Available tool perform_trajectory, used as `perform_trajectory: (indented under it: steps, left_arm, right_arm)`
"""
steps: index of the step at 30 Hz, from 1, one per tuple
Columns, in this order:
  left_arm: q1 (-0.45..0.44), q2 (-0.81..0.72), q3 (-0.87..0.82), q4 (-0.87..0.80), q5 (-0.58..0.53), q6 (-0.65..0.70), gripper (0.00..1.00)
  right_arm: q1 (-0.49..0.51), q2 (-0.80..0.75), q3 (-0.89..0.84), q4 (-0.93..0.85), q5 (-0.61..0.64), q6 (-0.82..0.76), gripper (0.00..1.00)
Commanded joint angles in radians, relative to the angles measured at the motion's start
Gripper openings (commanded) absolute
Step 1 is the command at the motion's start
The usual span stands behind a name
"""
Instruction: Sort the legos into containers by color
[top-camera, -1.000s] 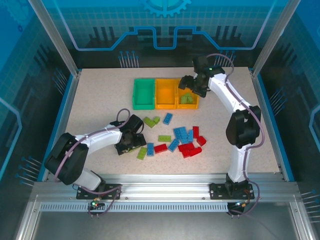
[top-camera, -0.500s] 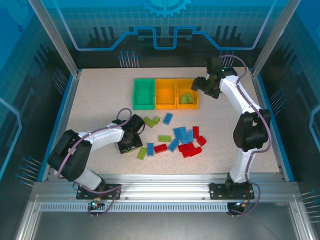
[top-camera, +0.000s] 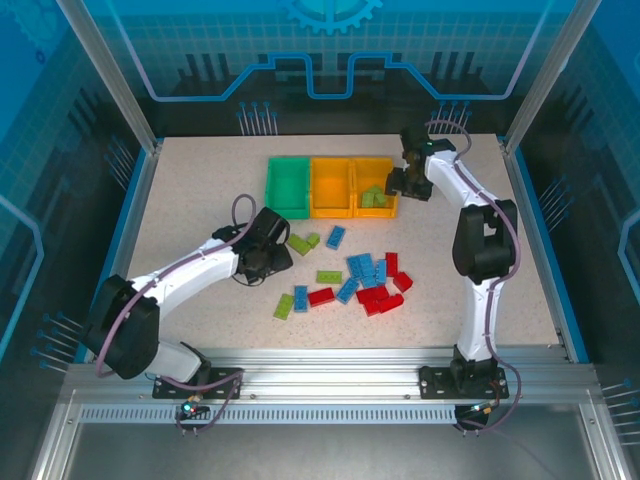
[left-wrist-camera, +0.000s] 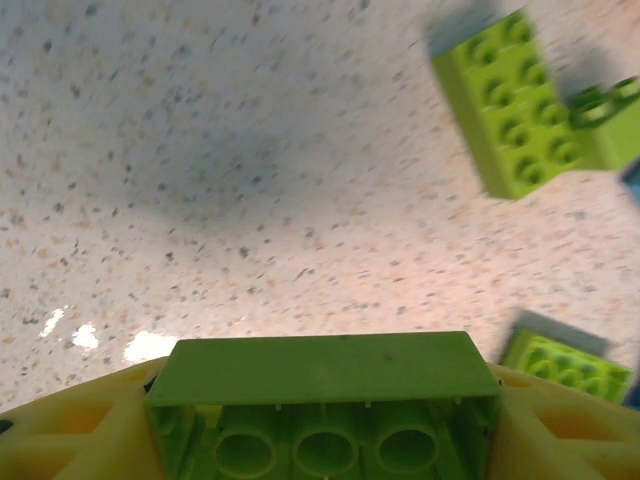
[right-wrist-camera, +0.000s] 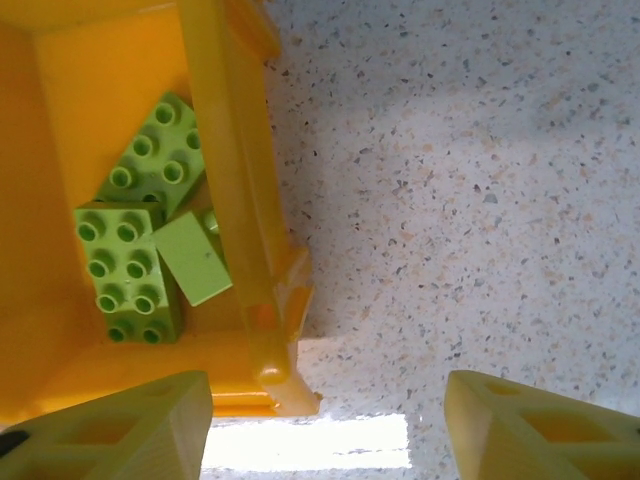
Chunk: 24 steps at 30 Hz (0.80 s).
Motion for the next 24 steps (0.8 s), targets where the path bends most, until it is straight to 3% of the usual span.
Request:
perform_trajectory:
  steps: [1,4,19,24]
  left_arm:
    - [-0.004,-0.016,0.053,-0.034,-0.017,0.043,0.58]
    - [-0.003,-0.003,0.077,-0.033,-0.010,0.053,0.58]
    - [-0.004,0.041,0.152,-0.029,0.006,0.093,0.59]
    - [-0.004,0.065,0.201,-0.031,0.004,0.118,0.59]
  right_arm:
    - [-0.013,0.031,0.036,0.038,-0.027,-0.062,0.56]
    - [-0.012,0.062,0.060,0.041,-0.052,-0.094,0.47]
    - [0.046,0.099,0.017,0.084,-0.066,-0.197,0.21]
    - [0.065,0.071,-0.036,0.112,-0.058,-0.212,0.17]
